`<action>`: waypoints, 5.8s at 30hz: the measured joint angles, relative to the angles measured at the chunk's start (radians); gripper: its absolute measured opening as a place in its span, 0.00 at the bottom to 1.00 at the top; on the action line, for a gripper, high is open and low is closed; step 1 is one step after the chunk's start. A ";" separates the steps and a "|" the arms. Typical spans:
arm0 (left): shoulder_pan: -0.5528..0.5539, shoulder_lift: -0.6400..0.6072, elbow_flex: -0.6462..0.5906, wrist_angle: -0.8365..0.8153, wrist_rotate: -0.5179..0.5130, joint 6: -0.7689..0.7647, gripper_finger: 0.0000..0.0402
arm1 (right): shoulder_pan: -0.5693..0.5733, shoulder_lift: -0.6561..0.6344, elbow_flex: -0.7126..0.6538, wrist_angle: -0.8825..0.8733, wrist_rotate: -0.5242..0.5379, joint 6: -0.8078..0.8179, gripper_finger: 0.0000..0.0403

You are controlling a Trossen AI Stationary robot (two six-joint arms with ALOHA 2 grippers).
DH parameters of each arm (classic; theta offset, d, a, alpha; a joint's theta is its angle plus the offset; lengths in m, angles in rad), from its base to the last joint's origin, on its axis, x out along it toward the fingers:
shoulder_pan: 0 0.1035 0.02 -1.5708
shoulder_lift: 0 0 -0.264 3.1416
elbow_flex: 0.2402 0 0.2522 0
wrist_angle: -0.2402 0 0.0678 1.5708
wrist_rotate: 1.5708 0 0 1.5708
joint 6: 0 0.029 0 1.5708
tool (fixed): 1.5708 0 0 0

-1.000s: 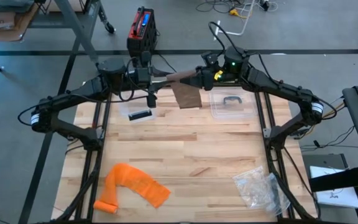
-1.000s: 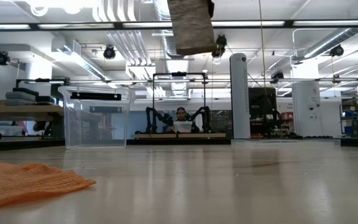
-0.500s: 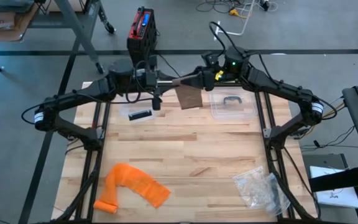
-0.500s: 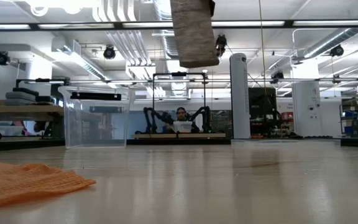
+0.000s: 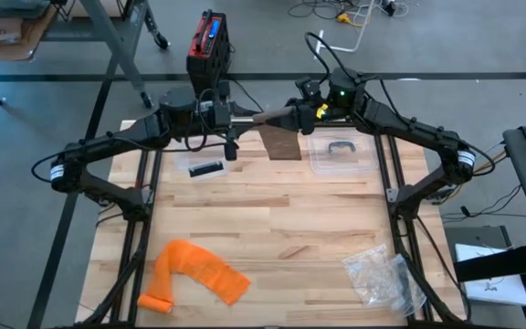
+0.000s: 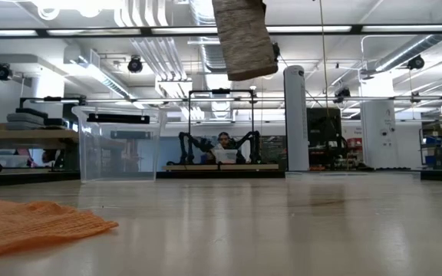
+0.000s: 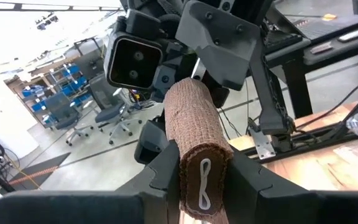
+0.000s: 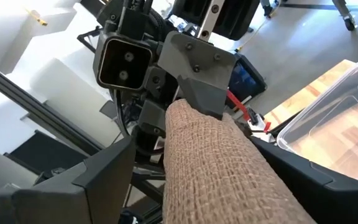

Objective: Roll bandage
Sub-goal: Roll the brown bandage

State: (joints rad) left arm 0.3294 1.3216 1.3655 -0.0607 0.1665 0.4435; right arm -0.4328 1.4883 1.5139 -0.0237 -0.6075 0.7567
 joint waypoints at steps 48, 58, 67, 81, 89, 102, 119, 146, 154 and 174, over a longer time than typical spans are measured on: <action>-0.023 -0.114 0.000 -0.258 0.041 -0.356 0.60 | -0.036 0.004 0.003 0.056 -0.156 -0.302 0.31; -0.024 -0.015 -0.002 -0.176 0.053 -0.377 0.64 | -0.014 0.004 0.002 0.173 -0.153 -0.394 0.30; -0.024 0.058 -0.002 -0.034 0.026 -0.354 0.53 | 0.013 0.004 0.002 0.189 -0.096 -0.474 0.29; -0.027 0.043 -0.001 -0.192 0.084 -0.350 0.01 | 0.010 0.004 0.000 0.200 -0.047 -0.500 0.29; -0.027 -0.069 -0.001 -0.314 0.097 -0.321 0.00 | -0.004 0.004 0.000 0.144 -0.044 -0.558 0.32; -0.039 -0.060 -0.046 -0.217 0.172 -0.297 0.00 | 0.013 0.004 0.000 0.237 0.007 -0.550 0.31; -0.028 -0.099 0.049 -0.253 0.097 -0.307 0.37 | 0.016 0.004 -0.001 0.231 0.001 -0.603 0.30; -0.013 -0.005 0.079 -0.078 0.110 -0.423 0.62 | 0.029 0.004 -0.001 0.074 -0.063 -0.723 0.30; -0.013 0.001 0.079 -0.086 0.103 -0.408 0.33 | 0.029 0.004 -0.001 0.073 -0.014 -0.688 0.33; -0.015 0.001 0.078 -0.105 -0.004 -0.248 0.19 | 0.027 0.004 -0.001 0.084 0.013 -0.036 0.64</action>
State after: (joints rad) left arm 0.3141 1.3228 1.4433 -0.1661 0.1623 0.1953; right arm -0.4057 1.4923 1.5127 0.0602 -0.5943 0.7206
